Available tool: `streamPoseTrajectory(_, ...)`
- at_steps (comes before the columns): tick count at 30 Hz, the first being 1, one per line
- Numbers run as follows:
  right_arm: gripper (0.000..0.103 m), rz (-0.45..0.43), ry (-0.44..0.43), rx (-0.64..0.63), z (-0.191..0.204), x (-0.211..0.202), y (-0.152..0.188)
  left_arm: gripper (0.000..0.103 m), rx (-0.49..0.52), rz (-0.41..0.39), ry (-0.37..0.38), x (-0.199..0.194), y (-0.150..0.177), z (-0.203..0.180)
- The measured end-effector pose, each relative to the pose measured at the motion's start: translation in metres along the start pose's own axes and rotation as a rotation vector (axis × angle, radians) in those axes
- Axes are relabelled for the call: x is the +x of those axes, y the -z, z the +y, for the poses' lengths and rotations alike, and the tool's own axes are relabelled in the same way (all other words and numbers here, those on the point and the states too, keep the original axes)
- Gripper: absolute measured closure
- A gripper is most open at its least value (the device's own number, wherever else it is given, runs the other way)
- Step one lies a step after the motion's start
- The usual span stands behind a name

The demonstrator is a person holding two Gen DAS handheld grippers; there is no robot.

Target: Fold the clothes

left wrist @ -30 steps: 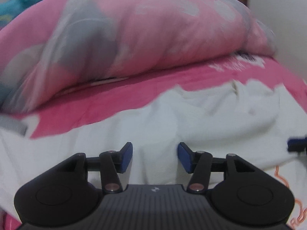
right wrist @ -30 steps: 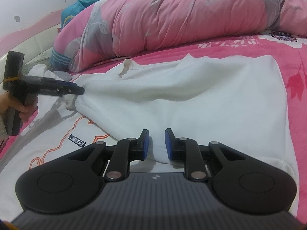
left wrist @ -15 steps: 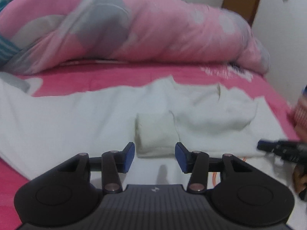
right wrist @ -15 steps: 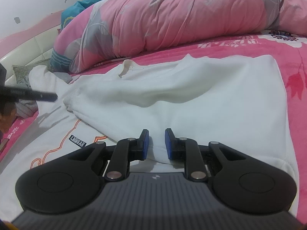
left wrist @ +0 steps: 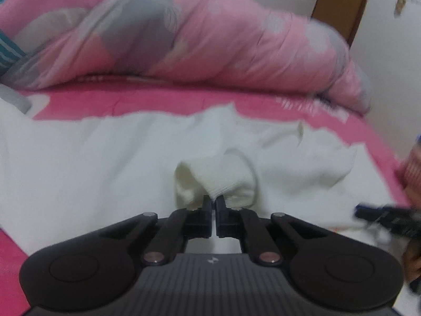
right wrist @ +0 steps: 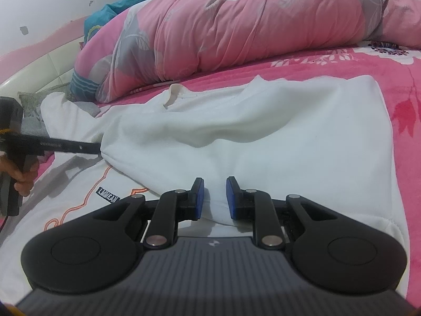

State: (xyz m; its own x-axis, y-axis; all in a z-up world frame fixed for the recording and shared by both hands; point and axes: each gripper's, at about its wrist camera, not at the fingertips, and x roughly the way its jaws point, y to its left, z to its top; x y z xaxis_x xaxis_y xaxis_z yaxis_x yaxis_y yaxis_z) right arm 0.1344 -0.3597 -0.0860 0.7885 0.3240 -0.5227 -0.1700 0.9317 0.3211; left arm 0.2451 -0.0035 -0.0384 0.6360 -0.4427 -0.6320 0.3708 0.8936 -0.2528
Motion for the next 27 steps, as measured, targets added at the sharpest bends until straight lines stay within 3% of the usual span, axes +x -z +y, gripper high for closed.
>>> streamPoseTrajectory(4,0.085,-0.005,-0.026,0.024,-0.004,-0.004,-0.001,0.101,-0.055,-0.01,0.0,-0.043,-0.018,-0.013)
streamPoseTrajectory(8,0.084,-0.006,-0.082,0.046,-0.005,-0.014,-0.004,0.101,-0.056,0.049,-0.01,-0.064,-0.025,-0.016)
streamPoseTrajectory(13,0.079,0.033,-0.136,0.032,0.0,-0.016,-0.006,0.1,-0.009,0.169,-0.102,-0.044,-0.008,-0.005)
streamPoseTrajectory(16,0.077,0.059,-0.137,0.028,0.0,-0.013,-0.004,0.099,-0.008,0.184,-0.142,-0.035,0.004,0.007)
streamPoseTrajectory(22,0.063,0.065,-0.172,0.035,0.001,-0.014,-0.005,0.074,-0.034,0.071,-0.132,-0.066,0.007,0.021)
streamPoseTrajectory(25,0.06,0.048,-0.201,0.043,0.003,-0.02,-0.008,0.052,-0.086,0.006,-0.076,-0.08,0.014,0.025)
streamPoseTrajectory(27,0.059,0.018,-0.2,0.038,0.01,-0.028,-0.013,0.048,-0.142,-0.028,-0.031,-0.081,0.018,0.025)
